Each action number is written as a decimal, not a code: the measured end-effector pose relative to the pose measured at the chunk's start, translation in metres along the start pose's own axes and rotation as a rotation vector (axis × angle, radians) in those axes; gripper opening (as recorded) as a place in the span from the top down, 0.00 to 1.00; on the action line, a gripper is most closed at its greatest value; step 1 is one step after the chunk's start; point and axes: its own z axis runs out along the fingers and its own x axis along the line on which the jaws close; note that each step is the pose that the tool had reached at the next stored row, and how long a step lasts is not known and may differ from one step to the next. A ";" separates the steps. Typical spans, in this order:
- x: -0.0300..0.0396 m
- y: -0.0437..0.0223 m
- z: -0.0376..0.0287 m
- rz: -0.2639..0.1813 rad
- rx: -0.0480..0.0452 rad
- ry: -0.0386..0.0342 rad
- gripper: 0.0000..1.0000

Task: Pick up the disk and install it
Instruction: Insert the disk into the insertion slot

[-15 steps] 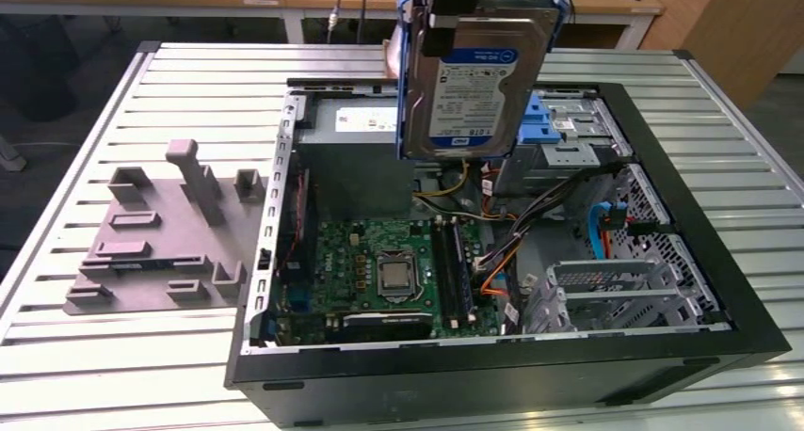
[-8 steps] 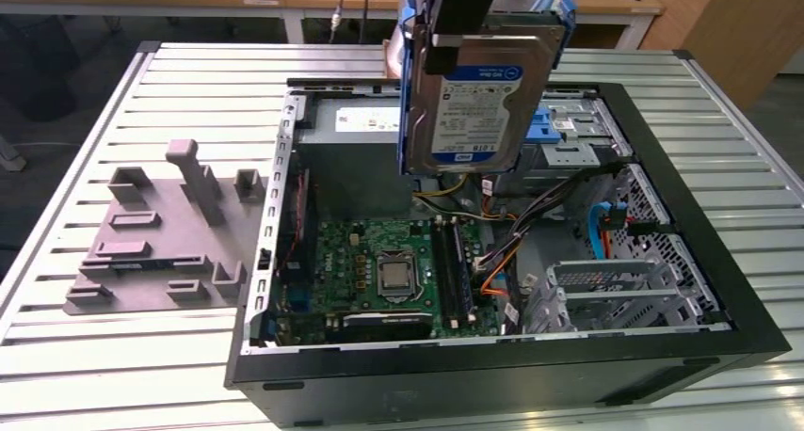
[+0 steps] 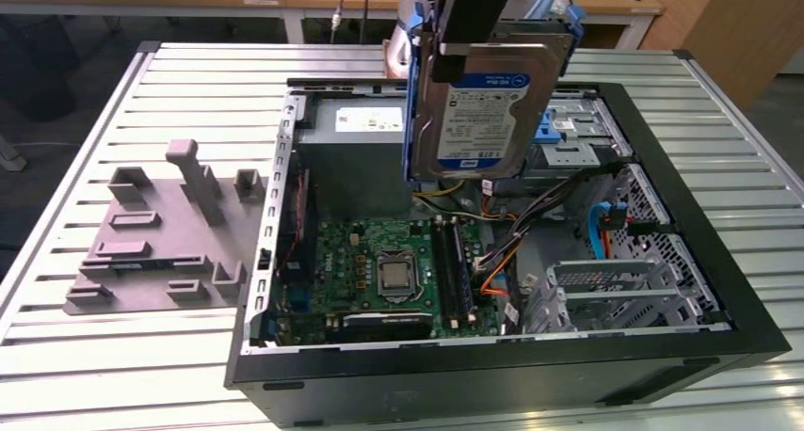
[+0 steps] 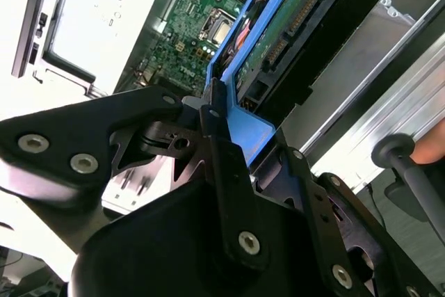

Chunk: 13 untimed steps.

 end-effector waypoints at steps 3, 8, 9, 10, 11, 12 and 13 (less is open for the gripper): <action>0.0017 -0.0020 0.0004 0.000 -0.0002 0.0002 0.64; 0.0135 -0.0021 0.0018 0.000 0.0000 -0.0001 0.64; 0.0161 -0.0021 0.0020 0.000 0.0000 0.0000 0.64; 0.0180 -0.0021 0.0022 0.000 -0.0001 0.0002 0.64; 0.0198 -0.0021 0.0025 0.000 0.0000 0.0001 0.64; 0.0216 -0.0024 0.0028 0.000 0.0000 0.0002 0.64; 0.0235 -0.0028 0.0031 0.000 -0.0001 0.0001 0.64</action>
